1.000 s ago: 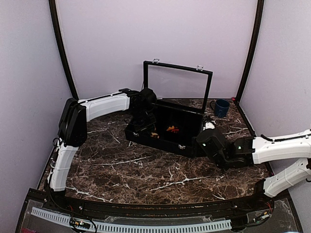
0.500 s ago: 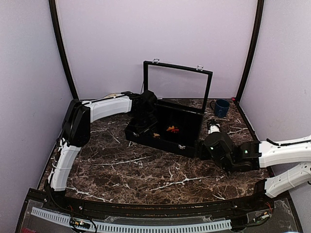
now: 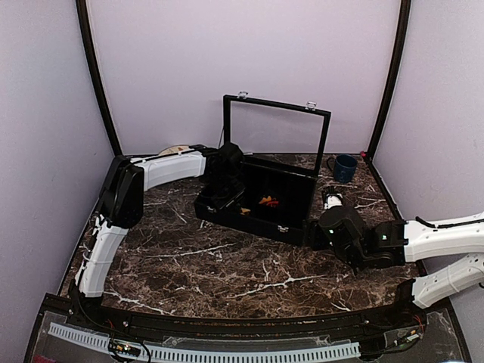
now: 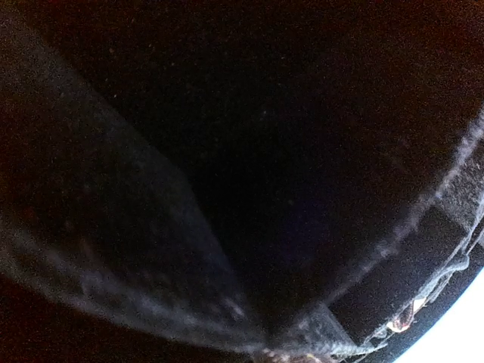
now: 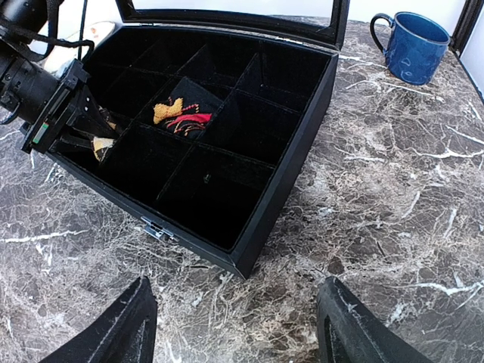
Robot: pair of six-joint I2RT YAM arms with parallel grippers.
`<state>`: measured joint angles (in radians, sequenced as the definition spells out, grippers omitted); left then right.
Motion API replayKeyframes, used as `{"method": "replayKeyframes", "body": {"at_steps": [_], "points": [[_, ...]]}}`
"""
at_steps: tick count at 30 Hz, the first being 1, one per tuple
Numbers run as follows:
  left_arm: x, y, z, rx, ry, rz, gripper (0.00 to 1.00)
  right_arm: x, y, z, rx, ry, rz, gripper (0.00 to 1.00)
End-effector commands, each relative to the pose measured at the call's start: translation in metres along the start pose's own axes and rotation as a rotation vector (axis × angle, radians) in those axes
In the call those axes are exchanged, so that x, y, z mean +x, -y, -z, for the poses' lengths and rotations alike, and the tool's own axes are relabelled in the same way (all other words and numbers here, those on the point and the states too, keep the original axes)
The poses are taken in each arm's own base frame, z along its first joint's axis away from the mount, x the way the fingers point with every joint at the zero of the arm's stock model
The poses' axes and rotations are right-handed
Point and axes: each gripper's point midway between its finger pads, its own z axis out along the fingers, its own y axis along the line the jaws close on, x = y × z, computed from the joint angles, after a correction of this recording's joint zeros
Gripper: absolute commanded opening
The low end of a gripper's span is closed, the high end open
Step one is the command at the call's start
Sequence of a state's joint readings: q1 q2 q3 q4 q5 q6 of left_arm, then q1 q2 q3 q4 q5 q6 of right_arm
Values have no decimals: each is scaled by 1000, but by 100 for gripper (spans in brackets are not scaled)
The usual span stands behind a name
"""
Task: Roll the socks
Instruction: Place the sock in the storage box.
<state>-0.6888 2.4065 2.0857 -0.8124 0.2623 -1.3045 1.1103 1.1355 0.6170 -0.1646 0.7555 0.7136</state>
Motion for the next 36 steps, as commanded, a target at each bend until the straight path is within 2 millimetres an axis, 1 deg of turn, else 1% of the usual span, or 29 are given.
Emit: {"method": "replayKeyframes", "body": {"at_steps": [1,3,4,5,7,10,13,18,26,29,32,36], "points": [[25,-68,-46,-243,-114,71,0,-4,2,0,2,15,-6,69],[25,-71,-49,-255,-124,85,0,-1,2,-1,5,12,-2,69],[25,-72,-50,-257,-129,92,4,-1,3,-1,6,11,-1,69],[25,-72,-50,-257,-133,100,11,0,3,-1,8,9,2,69],[25,-71,-49,-256,-131,104,21,1,4,-1,7,9,2,69],[22,-68,-41,-262,-110,100,40,1,5,0,5,12,4,69],[21,-64,-34,-253,-100,93,50,0,6,1,8,12,16,69],[22,-61,-20,-244,-86,79,54,-2,6,3,6,13,29,69],[28,-70,2,-242,-74,68,55,-7,2,4,-9,22,31,69],[30,-70,11,-233,-67,58,55,-8,1,4,-15,23,30,69],[32,-72,15,-228,-67,47,55,-8,-1,4,-20,22,30,69],[33,-76,16,-228,-67,41,55,-8,-3,3,-26,21,30,69]]}}
